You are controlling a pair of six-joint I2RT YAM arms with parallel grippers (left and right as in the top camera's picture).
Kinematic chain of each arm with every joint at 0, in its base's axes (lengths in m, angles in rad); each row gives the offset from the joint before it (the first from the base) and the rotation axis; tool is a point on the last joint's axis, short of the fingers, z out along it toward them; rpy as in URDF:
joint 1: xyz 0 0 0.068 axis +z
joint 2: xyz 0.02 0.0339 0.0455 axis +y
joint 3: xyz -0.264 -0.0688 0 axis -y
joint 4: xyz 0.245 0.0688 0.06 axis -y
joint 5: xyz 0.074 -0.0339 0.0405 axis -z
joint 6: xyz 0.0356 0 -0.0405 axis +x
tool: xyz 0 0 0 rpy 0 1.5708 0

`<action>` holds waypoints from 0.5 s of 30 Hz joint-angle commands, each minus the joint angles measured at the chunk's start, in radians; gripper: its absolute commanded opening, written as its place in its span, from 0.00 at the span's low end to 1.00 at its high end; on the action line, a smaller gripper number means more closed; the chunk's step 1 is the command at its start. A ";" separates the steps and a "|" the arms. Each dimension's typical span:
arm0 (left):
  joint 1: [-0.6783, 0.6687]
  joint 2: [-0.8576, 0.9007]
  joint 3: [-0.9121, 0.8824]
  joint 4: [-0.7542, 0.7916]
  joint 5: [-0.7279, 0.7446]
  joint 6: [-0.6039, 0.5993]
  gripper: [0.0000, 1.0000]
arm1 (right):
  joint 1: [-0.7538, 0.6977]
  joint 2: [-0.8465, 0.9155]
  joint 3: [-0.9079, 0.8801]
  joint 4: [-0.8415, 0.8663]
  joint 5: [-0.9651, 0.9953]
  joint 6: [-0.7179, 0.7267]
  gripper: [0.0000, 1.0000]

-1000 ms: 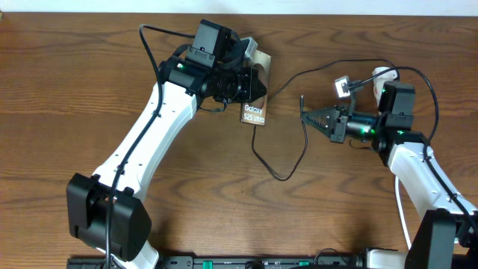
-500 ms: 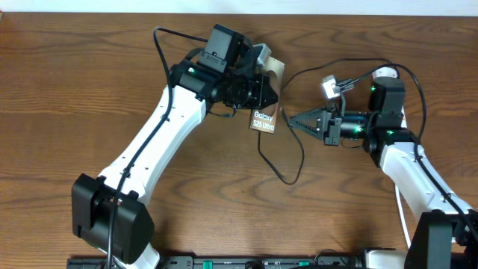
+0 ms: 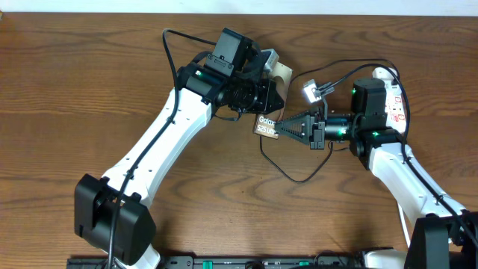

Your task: Plug charger to phone and switch on socket

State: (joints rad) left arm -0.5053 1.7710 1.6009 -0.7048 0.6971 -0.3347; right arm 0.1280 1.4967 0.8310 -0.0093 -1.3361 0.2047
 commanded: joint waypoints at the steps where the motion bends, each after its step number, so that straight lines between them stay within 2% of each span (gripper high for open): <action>1: -0.002 -0.039 0.019 0.015 0.057 0.000 0.07 | 0.021 -0.008 0.001 -0.009 0.100 0.008 0.02; 2: 0.004 -0.039 0.019 0.014 0.041 0.000 0.07 | 0.021 -0.008 0.001 -0.010 0.112 0.008 0.06; 5: 0.026 -0.039 0.019 0.010 0.024 0.000 0.07 | 0.021 -0.008 0.001 -0.009 0.158 0.032 0.30; 7: 0.039 -0.039 0.019 0.011 0.025 -0.004 0.07 | 0.021 -0.008 0.001 -0.009 0.180 0.051 0.34; 11: 0.056 -0.039 0.019 0.010 0.025 -0.007 0.07 | 0.021 -0.008 0.006 -0.009 0.184 0.053 0.51; 15: 0.067 -0.039 0.019 0.011 0.024 -0.007 0.07 | 0.015 -0.008 0.037 -0.059 0.244 0.047 0.56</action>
State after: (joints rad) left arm -0.4519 1.7710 1.6009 -0.7013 0.6899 -0.3401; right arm 0.1444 1.4967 0.8333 -0.0330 -1.1473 0.2527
